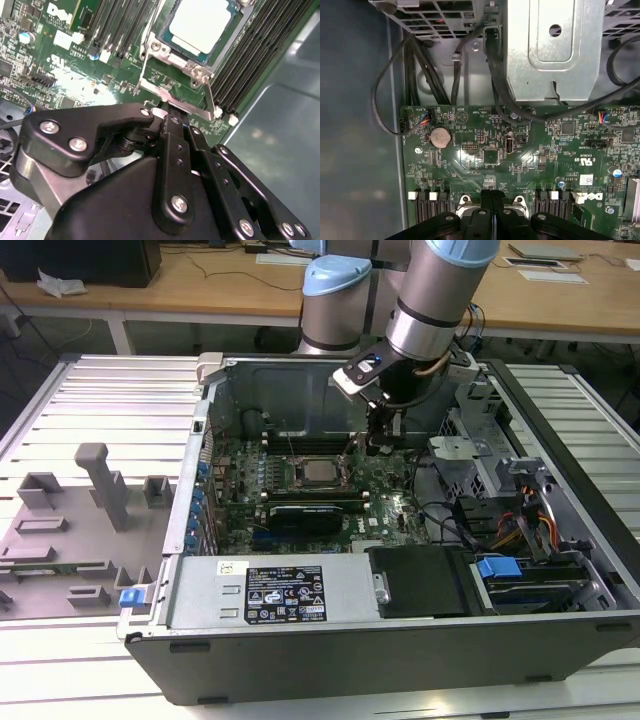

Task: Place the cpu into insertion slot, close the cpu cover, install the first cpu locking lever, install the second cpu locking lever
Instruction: 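Close the cpu cover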

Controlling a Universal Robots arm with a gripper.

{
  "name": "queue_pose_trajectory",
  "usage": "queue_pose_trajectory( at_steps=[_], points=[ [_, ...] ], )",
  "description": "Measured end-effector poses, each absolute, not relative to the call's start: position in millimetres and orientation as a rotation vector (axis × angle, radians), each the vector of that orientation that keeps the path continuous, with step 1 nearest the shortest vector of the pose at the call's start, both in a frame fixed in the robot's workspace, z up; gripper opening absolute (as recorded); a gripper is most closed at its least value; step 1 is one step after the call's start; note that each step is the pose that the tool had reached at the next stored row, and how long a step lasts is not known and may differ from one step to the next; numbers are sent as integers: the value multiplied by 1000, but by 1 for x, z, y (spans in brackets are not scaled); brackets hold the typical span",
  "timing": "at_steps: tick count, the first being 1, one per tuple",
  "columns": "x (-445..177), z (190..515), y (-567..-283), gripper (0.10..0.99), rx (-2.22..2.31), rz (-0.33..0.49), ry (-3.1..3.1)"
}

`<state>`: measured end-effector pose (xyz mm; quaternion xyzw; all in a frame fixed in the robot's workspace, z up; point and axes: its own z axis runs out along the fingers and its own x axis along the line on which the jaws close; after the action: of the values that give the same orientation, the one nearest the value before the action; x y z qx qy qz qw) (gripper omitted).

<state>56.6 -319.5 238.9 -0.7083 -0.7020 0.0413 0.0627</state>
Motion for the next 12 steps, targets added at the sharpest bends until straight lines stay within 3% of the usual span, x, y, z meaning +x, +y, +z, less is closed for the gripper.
queue_pose_trajectory(
  at_steps=[12],
  points=[
    [36,239,-319,106,-2141,123,-2123]
  ],
)
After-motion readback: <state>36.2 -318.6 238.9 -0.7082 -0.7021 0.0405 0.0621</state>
